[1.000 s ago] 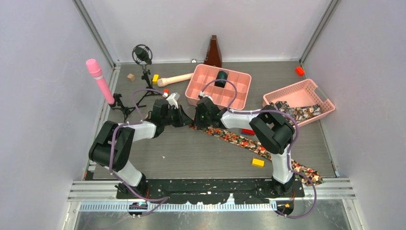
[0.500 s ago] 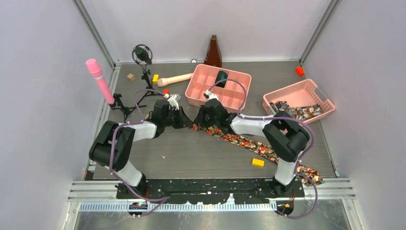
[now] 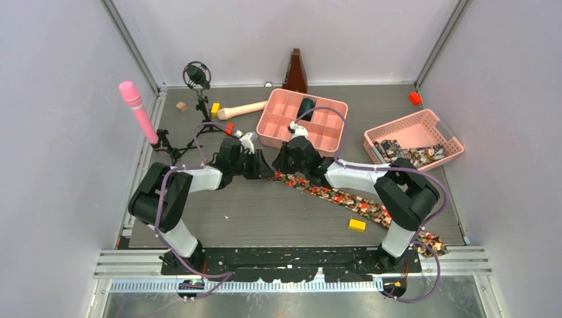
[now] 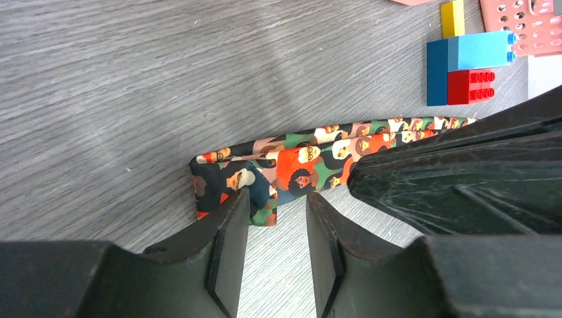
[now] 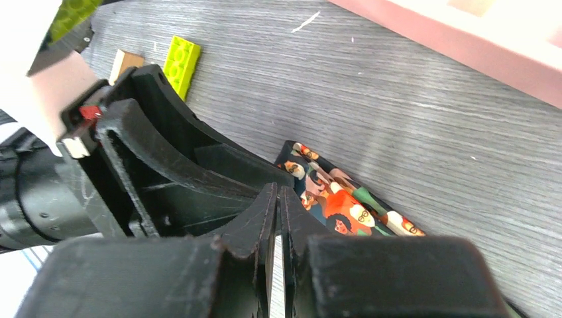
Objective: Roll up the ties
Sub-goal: Roll the tie at the center of the board.
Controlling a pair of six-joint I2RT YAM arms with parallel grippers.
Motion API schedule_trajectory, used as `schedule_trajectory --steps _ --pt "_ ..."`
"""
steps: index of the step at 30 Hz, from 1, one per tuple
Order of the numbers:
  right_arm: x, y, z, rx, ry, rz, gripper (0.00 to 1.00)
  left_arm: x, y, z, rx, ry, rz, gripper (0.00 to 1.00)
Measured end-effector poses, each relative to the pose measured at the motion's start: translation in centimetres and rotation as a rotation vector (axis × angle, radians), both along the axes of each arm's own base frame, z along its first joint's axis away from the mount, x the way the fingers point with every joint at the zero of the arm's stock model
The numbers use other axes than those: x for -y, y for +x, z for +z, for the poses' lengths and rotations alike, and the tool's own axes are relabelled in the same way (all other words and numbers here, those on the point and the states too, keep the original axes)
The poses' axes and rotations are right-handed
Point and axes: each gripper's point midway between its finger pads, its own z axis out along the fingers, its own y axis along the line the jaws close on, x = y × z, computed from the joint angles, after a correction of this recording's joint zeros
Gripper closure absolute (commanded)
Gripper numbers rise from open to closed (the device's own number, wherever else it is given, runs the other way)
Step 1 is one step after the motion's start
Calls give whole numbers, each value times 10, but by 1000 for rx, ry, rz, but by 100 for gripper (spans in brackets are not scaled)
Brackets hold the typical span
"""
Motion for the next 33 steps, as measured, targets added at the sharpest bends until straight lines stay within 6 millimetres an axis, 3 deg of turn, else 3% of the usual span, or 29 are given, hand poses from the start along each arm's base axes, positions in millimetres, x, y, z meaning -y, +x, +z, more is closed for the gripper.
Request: schedule_trajectory --steps 11,22,33 --pt "8 1 -7 -6 -31 -28 90 2 0 -1 -7 -4 -1 100" --pt "4 -3 -18 -49 -49 -7 99 1 0 -2 -11 -2 -2 100" --pt "-8 -4 -36 -111 -52 22 100 1 0 -5 -18 1 -2 100"
